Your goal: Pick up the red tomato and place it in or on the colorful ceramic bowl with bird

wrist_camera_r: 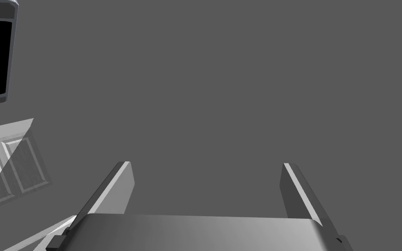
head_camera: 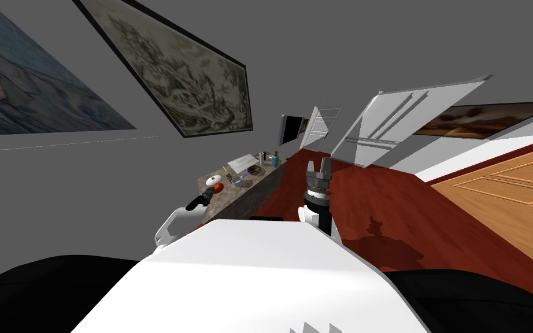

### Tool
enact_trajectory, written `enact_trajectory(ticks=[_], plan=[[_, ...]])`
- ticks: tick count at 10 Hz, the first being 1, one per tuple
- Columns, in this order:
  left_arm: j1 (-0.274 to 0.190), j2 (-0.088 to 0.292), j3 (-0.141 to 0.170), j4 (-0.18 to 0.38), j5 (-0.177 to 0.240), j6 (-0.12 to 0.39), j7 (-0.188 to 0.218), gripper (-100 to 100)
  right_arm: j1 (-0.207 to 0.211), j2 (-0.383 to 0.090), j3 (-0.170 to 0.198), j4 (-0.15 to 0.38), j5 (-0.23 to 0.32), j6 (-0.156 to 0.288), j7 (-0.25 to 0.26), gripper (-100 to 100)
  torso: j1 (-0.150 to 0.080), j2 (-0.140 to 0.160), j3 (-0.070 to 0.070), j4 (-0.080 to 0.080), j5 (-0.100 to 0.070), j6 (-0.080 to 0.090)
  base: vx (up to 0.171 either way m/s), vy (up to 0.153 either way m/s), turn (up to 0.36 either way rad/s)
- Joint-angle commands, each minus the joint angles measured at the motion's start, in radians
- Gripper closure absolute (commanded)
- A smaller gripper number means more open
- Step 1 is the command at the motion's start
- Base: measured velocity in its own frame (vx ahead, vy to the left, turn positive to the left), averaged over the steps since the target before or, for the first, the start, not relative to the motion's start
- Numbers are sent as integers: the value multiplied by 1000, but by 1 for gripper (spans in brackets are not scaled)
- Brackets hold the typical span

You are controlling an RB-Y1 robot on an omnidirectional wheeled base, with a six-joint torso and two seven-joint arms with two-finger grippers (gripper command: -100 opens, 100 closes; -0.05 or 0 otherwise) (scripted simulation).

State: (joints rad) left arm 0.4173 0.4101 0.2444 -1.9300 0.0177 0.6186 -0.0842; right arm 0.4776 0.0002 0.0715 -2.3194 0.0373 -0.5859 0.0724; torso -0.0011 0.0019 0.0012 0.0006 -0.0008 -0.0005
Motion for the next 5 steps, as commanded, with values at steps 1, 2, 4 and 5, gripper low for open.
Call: enact_trajectory(ticks=[1, 2, 4, 5], plan=[[-3, -12, 0, -5, -4, -7, -5, 100, 0, 0, 0, 0, 0, 0, 0, 0, 0, 0, 0, 0, 0, 0, -70, -87, 59], [-5, -19, -2, -6, -6, -10, -8, 100, 0, 0, 0, 0, 0, 0, 0, 0, -5, 3, 2, 0, 0, 0, -104, -143, 71], [-9, -35, -8, -7, -9, -17, -13, 100, 0, 0, 0, 0, 0, 0, 0, 0, -12, 6, 2, -1, 1, 0, -76, -169, 37], [-15, -55, -15, -8, -13, -27, -19, 100, 0, 0, 0, 0, 0, 0, 0, 0, -13, 6, 2, -2, 3, 1, -97, -248, 43]])
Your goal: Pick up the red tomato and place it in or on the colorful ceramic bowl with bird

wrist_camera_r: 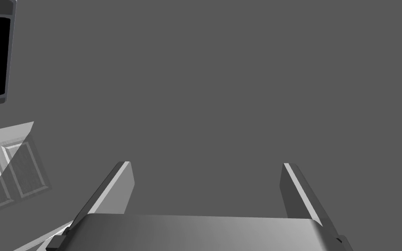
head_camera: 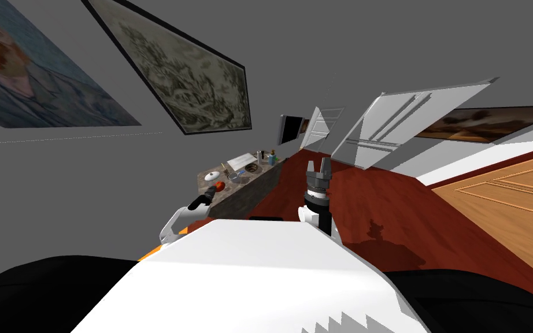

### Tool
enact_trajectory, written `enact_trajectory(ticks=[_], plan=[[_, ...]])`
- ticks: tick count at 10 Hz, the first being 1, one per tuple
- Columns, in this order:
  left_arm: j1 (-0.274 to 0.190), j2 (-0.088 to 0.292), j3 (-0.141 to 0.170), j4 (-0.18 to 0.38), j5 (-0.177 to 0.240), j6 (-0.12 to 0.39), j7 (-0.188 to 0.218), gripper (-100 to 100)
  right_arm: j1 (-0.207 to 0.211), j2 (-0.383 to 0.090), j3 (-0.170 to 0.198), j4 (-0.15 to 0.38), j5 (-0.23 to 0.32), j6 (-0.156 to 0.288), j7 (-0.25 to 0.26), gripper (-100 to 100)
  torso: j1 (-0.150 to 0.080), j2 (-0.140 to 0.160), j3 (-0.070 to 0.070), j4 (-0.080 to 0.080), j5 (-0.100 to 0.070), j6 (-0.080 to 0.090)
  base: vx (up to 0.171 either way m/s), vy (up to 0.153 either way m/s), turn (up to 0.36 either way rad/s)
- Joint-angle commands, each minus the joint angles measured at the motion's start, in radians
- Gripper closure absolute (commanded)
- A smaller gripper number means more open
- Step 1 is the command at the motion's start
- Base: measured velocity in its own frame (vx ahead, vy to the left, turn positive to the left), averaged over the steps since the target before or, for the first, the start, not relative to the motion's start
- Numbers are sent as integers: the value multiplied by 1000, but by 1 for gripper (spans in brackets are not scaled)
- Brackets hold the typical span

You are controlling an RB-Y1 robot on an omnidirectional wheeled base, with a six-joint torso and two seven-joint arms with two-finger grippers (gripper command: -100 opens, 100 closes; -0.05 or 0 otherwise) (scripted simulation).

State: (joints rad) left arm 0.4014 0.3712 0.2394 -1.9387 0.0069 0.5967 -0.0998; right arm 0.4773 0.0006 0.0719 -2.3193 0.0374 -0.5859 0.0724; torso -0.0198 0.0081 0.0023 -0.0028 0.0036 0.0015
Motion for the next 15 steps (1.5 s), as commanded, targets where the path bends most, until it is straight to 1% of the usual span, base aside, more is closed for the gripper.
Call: enact_trajectory(ticks=[1, 4, 5, 7, 9, 11, 12, 13, 15], plan=[[-3, -26, -14, 0, -4, -11, -7, 100, 0, 0, 0, 0, 0, 0, 0, 0, 0, 0, 0, 0, 0, 0, -83, -268, 31], [-21, -69, -31, -3, -10, -35, -19, 100, 0, 0, 0, 0, 0, 0, 0, 0, -3, -3, -2, -2, 2, 2, -62, -260, 15], [-25, -79, -35, -4, -11, -40, -21, 100, 0, 0, 0, 0, 0, 0, 0, 0, -5, -5, -3, -2, 2, 3, 16, -272, 7], [-39, -114, -47, -5, -13, -58, -28, 100, 0, 0, 0, 0, 0, 0, 0, 0, -5, -10, -6, -3, 2, 4, 14, -285, 3], [-61, -134, -47, 3, -13, -82, -24, 100, 0, 0, 0, 0, 0, 0, 0, 0, -5, -12, -7, -3, 2, 4, 60, -247, -10], [-101, -126, -31, 31, -19, -122, -3, 100, 0, 0, 0, 0, 0, 0, 0, 0, 7, -17, -9, -3, 3, 4, 145, -58, -79], [-111, -123, -27, 38, -20, -132, 3, 100, 0, 0, 0, 0, 0, 0, 0, 0, 14, -21, -11, -3, 4, 4, 179, 60, -48], [-133, -116, -19, 55, -24, -153, 16, 100, 1, -1, 0, 0, 0, 0, 0, 0, 20, -21, -12, -4, 5, 2, 210, 77, -69], [-176, -100, -4, 91, -32, -193, 43, 100, 1, -1, -1, 0, 0, 0, 0, 0, 24, -27, -14, -4, 6, 4, 262, 105, -116]])
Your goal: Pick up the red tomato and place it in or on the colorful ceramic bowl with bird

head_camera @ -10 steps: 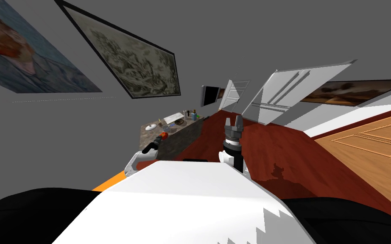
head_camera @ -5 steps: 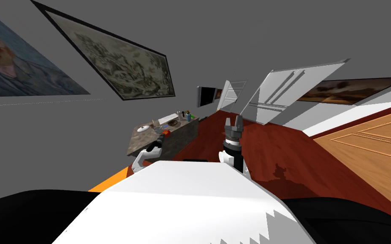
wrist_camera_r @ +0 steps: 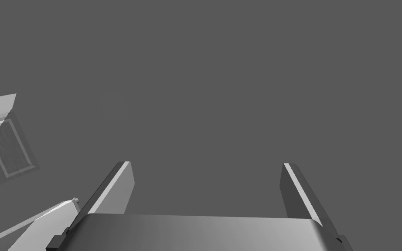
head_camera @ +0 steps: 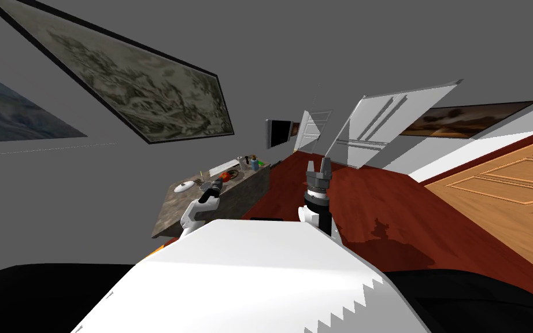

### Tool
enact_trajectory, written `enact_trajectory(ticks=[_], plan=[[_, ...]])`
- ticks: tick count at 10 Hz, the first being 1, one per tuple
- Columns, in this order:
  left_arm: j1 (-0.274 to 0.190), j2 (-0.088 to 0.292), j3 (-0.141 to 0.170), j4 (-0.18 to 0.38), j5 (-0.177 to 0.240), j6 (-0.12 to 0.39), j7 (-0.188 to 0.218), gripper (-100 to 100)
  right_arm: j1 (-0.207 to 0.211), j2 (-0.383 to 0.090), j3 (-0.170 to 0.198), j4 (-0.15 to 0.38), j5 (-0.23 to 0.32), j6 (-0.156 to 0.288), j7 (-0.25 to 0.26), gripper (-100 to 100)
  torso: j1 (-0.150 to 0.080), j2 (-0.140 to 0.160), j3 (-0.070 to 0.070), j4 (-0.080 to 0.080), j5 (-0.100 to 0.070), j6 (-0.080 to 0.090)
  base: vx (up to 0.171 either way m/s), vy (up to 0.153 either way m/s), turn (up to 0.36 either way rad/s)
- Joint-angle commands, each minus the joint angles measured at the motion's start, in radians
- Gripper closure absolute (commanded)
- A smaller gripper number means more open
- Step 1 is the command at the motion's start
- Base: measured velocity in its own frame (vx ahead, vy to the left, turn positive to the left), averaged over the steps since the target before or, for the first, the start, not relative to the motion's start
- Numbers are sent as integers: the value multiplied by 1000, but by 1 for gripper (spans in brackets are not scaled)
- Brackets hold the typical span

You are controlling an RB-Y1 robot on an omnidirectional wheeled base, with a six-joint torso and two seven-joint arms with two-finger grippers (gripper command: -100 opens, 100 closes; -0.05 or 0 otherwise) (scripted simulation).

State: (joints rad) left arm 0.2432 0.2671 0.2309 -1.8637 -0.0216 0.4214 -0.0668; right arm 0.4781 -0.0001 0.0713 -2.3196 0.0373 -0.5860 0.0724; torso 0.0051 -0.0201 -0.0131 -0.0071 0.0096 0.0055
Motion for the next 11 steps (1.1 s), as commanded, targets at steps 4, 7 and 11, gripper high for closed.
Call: enact_trajectory(ticks=[4, 7, 11], plan=[[-43, 16, 13, 42, -10, -40, 28, 100, 0, 0, 0, 0, 0, 0, 0, 0, 0, 4, 2, 0, 0, -1, 180, 80, -69], [-47, 18, 14, 42, -10, -43, 30, -100, 0, 0, 0, 0, 0, 0, 0, 0, -7, 19, 10, 3, 0, -2, 10, 5, -1], [-34, 27, 20, -8, -1, -1, 33, -100, 0, 0, 0, 0, 0, 0, 0, 0, -8, 20, 11, 3, -1, -2, 2, 1, -5]])
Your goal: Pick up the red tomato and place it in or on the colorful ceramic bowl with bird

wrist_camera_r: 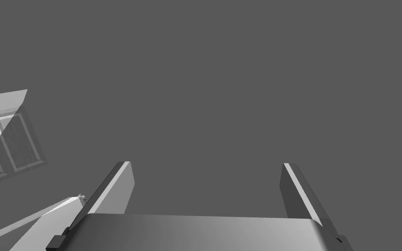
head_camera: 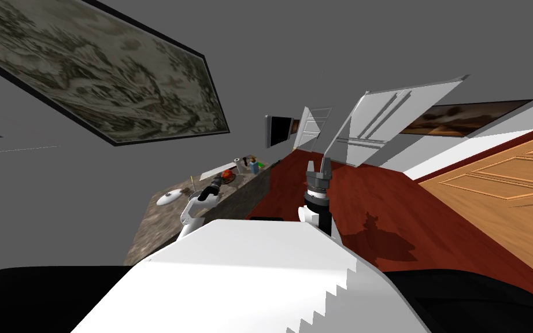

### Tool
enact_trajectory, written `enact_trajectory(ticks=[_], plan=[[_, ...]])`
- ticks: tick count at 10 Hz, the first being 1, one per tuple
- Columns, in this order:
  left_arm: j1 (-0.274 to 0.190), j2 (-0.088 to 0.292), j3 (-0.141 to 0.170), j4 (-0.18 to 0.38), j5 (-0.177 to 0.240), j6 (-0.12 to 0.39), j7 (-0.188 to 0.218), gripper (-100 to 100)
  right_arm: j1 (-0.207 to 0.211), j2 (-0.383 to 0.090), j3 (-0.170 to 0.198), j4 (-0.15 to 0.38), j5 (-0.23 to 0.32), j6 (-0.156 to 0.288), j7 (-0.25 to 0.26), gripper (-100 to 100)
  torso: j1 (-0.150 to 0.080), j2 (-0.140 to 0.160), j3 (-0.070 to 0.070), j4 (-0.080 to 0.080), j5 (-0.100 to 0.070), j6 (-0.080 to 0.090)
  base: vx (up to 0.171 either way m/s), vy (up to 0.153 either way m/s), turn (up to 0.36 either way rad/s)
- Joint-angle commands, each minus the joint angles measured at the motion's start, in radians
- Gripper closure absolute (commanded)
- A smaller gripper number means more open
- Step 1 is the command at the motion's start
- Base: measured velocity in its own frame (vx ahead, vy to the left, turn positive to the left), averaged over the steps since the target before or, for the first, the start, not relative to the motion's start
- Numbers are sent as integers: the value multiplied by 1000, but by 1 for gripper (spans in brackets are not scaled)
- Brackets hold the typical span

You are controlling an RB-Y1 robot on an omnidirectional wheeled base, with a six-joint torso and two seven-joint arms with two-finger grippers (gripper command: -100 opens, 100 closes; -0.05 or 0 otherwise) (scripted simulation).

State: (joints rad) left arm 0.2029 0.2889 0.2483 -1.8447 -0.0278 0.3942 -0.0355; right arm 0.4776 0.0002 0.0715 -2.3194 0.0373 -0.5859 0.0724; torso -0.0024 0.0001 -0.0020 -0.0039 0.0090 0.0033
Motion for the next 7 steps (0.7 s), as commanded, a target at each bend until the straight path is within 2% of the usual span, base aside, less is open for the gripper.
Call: enact_trajectory(ticks=[1, 7], plan=[[6, 6, 3, -29, 5, 26, 2, -100, 0, 0, 0, 0, 0, 0, 0, 0, 0, 0, 0, 0, 0, 0, 11, 7, -9], [42, 34, 21, -184, 33, 153, 12, -100, 0, 0, 0, 0, 0, 0, 0, 0, 0, 0, 0, 0, 0, 0, 12, 9, -13]])
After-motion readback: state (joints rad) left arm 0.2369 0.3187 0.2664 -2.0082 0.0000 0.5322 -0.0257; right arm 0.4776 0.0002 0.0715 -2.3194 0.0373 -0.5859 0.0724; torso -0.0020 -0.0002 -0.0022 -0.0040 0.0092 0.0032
